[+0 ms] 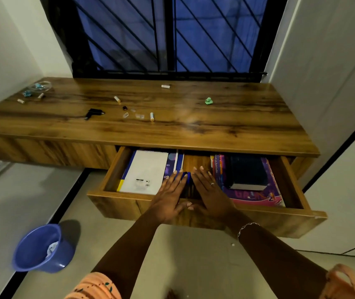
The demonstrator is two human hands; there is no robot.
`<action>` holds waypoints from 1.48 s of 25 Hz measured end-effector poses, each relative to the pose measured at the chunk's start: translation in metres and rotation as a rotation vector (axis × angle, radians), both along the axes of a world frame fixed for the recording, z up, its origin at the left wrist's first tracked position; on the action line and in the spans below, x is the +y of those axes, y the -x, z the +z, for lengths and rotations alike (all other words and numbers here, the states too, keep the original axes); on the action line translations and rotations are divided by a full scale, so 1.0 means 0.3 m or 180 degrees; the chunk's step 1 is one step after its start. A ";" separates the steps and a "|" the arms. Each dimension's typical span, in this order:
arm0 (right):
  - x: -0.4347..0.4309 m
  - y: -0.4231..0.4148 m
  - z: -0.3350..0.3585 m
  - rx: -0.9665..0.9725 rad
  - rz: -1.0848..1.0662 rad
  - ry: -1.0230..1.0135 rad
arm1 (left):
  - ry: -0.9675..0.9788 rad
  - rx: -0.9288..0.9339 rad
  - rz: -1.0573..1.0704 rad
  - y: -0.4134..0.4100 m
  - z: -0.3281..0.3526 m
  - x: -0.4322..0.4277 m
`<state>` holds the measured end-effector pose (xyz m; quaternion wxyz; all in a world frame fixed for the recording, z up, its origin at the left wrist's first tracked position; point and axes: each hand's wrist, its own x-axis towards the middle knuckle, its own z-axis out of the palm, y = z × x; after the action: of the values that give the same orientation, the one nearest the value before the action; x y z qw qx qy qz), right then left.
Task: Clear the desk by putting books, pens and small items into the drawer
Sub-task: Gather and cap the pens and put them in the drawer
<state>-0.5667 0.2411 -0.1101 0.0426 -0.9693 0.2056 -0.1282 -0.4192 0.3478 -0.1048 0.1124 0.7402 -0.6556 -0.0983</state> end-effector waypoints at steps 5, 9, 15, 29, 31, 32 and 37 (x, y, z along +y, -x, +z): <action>-0.154 -0.078 0.039 0.0188 -0.0316 0.0053 | -0.0105 0.0196 0.0181 -0.074 0.035 -0.160; -0.271 -0.133 0.063 0.0560 -0.0461 0.0080 | -0.0152 -0.0188 0.0052 -0.136 0.053 -0.264; -0.390 -0.203 0.030 0.0318 -0.0518 0.0448 | -0.0515 -0.0729 -0.0056 -0.214 0.088 -0.408; -0.462 -0.295 0.004 -0.0574 -0.1003 0.1169 | 0.0043 -0.1001 0.0043 -0.216 0.085 -0.519; -0.465 -0.307 -0.001 -0.0584 -0.1075 0.1222 | 0.0231 -0.1015 0.0020 -0.219 0.065 -0.526; -0.466 -0.310 -0.004 -0.0600 -0.1085 0.1256 | 0.0270 -0.0939 -0.0010 -0.221 0.063 -0.527; -0.469 -0.310 -0.013 -0.0551 -0.1090 0.1281 | 0.0198 -0.0969 -0.0134 -0.235 0.048 -0.524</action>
<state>-0.4738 0.1003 -0.1139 -0.1557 -0.8948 0.3324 -0.2541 -0.3486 0.1904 -0.0905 0.0325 0.7288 -0.6832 0.0330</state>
